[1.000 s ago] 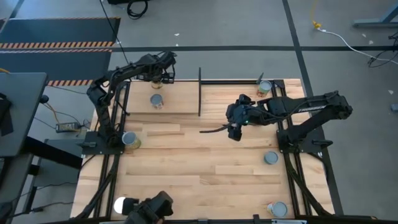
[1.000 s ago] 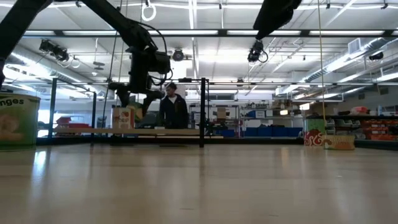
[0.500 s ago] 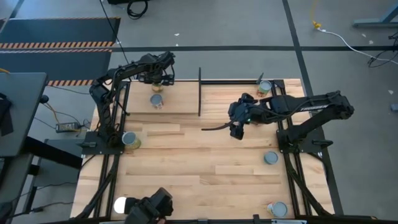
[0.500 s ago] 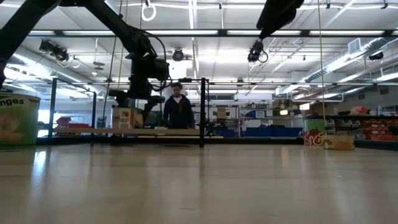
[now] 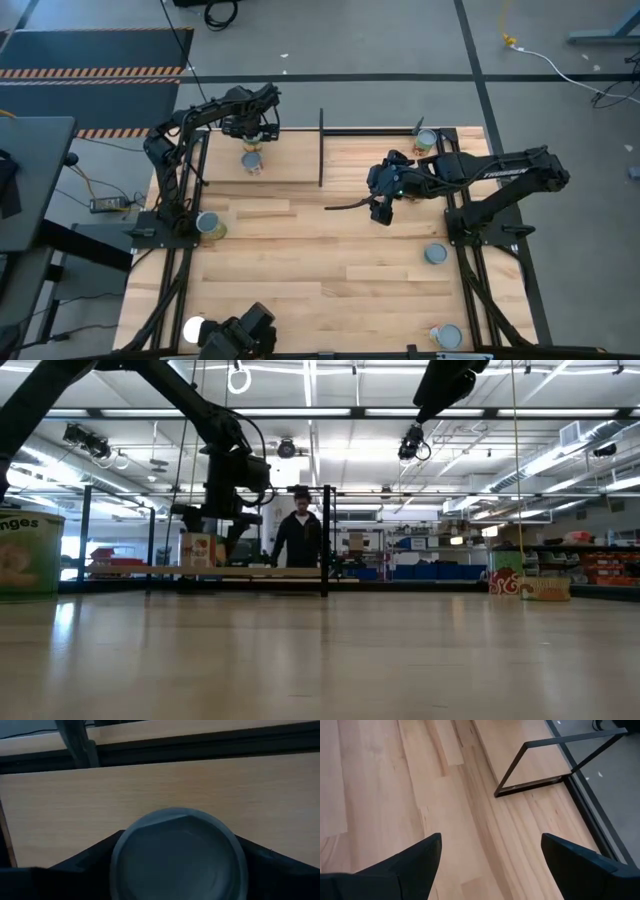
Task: Pick and place cans onto a shelf
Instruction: Put the canned sliced peaches on the shelf aligned with the canned diced tomatoes
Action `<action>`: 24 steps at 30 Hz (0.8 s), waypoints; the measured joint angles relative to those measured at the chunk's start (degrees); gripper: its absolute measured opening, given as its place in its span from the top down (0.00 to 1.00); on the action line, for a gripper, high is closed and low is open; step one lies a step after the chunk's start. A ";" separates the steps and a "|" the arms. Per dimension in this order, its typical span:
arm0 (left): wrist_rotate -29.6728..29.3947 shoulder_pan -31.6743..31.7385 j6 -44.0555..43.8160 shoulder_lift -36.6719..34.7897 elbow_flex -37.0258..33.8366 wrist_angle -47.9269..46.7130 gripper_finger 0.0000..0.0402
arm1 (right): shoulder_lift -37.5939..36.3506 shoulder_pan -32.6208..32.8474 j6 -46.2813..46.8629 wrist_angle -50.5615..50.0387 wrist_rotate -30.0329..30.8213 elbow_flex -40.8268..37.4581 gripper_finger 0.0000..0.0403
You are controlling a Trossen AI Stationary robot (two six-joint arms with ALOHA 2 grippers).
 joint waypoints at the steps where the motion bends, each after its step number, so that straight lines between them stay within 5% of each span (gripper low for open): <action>1: 0.03 0.00 0.62 0.00 0.00 0.12 0.23 | 0.00 0.00 -0.12 -0.02 0.00 0.00 0.13; 8: 0.02 -0.33 0.48 -0.04 0.01 0.72 0.29 | 0.00 0.00 -0.67 -0.03 -0.29 0.00 0.13; 16: 0.23 -0.36 0.11 -0.10 0.01 1.01 0.08 | 0.00 0.00 -1.26 -0.07 -1.22 0.00 0.09; 24: -1.35 -0.99 0.25 -4.11 0.03 1.07 0.05 | -0.06 0.00 -4.76 -0.61 -1.31 0.00 0.07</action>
